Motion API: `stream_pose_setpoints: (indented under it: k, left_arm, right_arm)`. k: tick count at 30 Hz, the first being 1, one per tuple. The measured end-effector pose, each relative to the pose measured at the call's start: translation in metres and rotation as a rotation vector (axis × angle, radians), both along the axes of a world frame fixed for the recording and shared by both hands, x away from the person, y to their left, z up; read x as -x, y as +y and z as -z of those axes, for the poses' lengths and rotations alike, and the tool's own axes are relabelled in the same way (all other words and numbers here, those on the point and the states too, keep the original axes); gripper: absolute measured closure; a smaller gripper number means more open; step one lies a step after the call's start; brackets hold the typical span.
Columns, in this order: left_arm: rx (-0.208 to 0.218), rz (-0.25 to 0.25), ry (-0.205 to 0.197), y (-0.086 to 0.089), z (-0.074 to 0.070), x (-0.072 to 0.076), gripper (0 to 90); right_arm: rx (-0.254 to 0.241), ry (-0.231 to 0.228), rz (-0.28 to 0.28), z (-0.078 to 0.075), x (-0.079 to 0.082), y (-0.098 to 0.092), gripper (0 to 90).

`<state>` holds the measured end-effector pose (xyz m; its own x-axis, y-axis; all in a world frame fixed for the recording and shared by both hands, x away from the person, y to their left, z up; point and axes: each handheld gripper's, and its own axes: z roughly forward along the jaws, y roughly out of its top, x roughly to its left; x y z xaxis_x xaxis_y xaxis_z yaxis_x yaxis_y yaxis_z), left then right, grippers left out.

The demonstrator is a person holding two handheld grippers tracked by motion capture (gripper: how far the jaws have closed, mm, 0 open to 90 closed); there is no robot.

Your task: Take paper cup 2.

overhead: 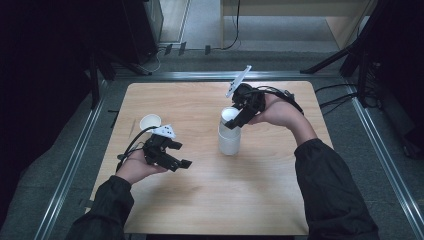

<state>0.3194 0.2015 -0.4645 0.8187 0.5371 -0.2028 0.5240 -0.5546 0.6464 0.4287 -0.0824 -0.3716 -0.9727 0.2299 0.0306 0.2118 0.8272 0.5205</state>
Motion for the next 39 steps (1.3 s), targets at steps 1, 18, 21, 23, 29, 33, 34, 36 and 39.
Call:
stream_pose_setpoints:
  k: [1, 18, 21, 23, 29, 33, 34, 36, 39]
  left_arm:
    - [-0.002, 0.001, 0.001, 0.000, 0.000, 0.000, 15.5]
    - [0.028, -0.015, 0.004, 0.005, -0.002, -0.002, 15.5]
    - [0.034, -0.022, 0.005, 0.006, -0.002, -0.002, 15.6]
    - [0.033, -0.024, 0.006, 0.006, -0.002, -0.002, 15.6]
    - [0.039, -0.031, 0.014, 0.007, -0.002, -0.003, 15.6]
    - [0.045, -0.030, 0.009, 0.008, -0.002, -0.002, 15.6]
    - [0.046, -0.029, 0.009, 0.008, -0.002, -0.002, 15.6]
    - [0.047, -0.031, 0.007, 0.007, -0.002, -0.002, 15.6]
    - [0.047, -0.025, 0.005, 0.007, -0.003, -0.002, 15.6]
  right_arm:
    - [-0.001, 0.000, -0.003, -0.001, 0.000, 0.000, 34.0]
    - [-0.025, -0.009, 0.031, -0.035, 0.002, -0.006, 34.9]
    - [-0.026, -0.010, 0.033, -0.041, 0.002, -0.007, 34.9]
    - [-0.021, -0.015, 0.035, -0.047, 0.003, -0.008, 34.9]
    - [-0.028, -0.046, 0.037, -0.066, 0.009, -0.009, 34.9]
    - [-0.041, -0.067, 0.031, -0.081, 0.015, -0.011, 35.0]
    - [-0.048, -0.063, 0.028, -0.086, 0.017, -0.012, 34.9]
    - [-0.045, -0.059, 0.032, -0.090, 0.021, -0.014, 35.0]
    - [-0.041, -0.055, 0.028, -0.091, 0.027, -0.019, 35.1]
